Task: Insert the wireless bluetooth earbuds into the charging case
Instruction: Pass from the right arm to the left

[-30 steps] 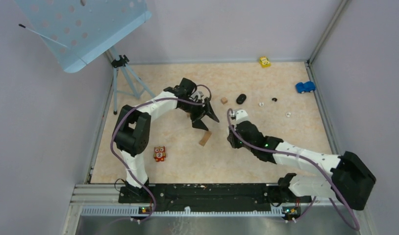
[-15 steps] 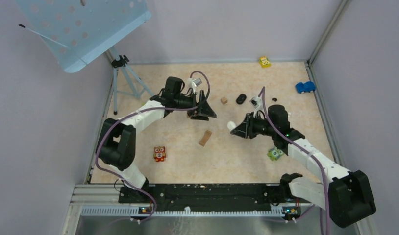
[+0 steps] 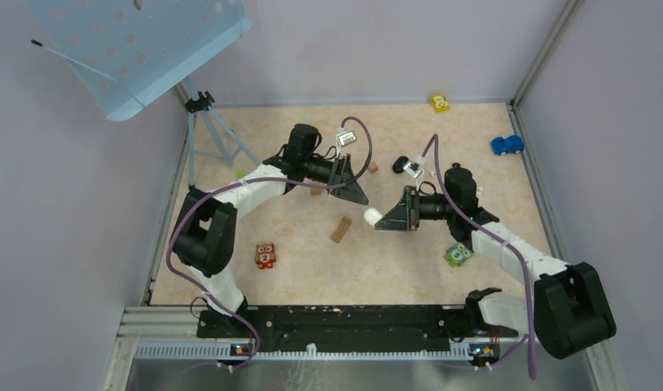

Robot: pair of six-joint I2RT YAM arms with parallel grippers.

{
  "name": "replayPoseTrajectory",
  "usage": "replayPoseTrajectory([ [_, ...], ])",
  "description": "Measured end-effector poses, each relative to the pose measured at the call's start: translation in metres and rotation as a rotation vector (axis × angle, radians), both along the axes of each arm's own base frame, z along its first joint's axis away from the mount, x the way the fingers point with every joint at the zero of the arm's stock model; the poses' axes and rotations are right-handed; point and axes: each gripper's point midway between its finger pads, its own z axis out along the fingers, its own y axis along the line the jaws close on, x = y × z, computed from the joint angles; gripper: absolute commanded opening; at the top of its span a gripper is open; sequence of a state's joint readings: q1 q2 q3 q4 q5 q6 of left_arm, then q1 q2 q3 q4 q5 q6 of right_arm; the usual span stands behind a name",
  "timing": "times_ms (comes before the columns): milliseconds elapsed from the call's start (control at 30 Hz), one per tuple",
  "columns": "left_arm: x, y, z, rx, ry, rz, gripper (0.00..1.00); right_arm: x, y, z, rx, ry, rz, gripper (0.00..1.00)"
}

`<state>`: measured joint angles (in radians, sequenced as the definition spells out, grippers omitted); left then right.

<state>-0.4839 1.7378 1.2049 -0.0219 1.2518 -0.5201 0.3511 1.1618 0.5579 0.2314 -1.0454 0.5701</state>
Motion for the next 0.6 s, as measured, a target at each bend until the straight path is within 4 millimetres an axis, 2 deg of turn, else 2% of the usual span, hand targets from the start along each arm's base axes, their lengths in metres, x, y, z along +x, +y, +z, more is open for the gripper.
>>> replayPoseTrajectory([
  [167, -0.021, -0.011, 0.003, -0.026, 0.02, -0.113, 0.77, -0.002, 0.002, 0.01, 0.038, -0.013, 0.025, 0.0],
  [333, -0.04, -0.027, 0.008, -0.024, 0.004, -0.21, 0.5, -0.001, 0.004, 0.018, 0.068, -0.024, 0.035, 0.0],
  [600, -0.048, -0.026, 0.001, -0.004, 0.04, -0.236, 0.48, -0.003, 0.004, 0.016, 0.068, -0.012, 0.038, 0.0],
])
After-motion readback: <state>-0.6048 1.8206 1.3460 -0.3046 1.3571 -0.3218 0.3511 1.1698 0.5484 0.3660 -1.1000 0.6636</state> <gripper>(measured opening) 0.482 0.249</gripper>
